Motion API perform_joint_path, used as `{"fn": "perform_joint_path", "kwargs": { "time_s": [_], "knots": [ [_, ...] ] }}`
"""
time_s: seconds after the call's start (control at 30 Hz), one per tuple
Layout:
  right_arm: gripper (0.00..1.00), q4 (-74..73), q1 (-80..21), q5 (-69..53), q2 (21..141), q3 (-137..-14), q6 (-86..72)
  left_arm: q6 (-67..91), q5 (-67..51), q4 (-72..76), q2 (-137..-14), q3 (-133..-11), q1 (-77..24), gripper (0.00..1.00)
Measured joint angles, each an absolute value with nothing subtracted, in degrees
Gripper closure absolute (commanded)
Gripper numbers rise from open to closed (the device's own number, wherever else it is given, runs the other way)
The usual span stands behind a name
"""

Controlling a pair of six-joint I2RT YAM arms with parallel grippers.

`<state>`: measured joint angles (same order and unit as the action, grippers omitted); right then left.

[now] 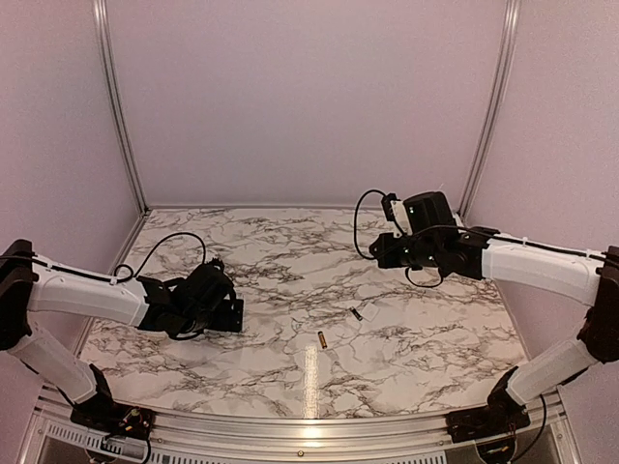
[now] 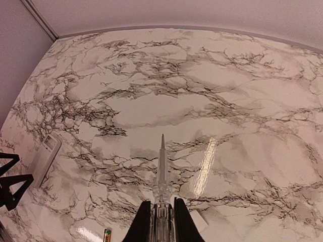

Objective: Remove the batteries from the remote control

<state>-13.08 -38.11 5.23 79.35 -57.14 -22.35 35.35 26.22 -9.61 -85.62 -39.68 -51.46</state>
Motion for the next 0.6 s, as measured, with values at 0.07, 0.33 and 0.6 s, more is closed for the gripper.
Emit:
{"fn": "perform_joint_path", "kwargs": {
  "time_s": [0.07,0.33,0.6],
  "knots": [
    [1.0,-11.66,-36.18,3.22,81.17,-57.14,-22.35,34.98,27.05,-10.61,-83.05,-40.71,-51.46,0.01],
    [1.0,0.86,-21.69,-21.28,93.78,-57.67,-27.49,33.1,29.76,-14.0,-74.78,-44.16,-51.46,0.01],
    [1.0,1.13,-18.57,-45.01,112.12,-67.51,-30.02,32.75,30.7,-17.17,-69.54,-44.29,-51.46,0.01]
  ]
}}
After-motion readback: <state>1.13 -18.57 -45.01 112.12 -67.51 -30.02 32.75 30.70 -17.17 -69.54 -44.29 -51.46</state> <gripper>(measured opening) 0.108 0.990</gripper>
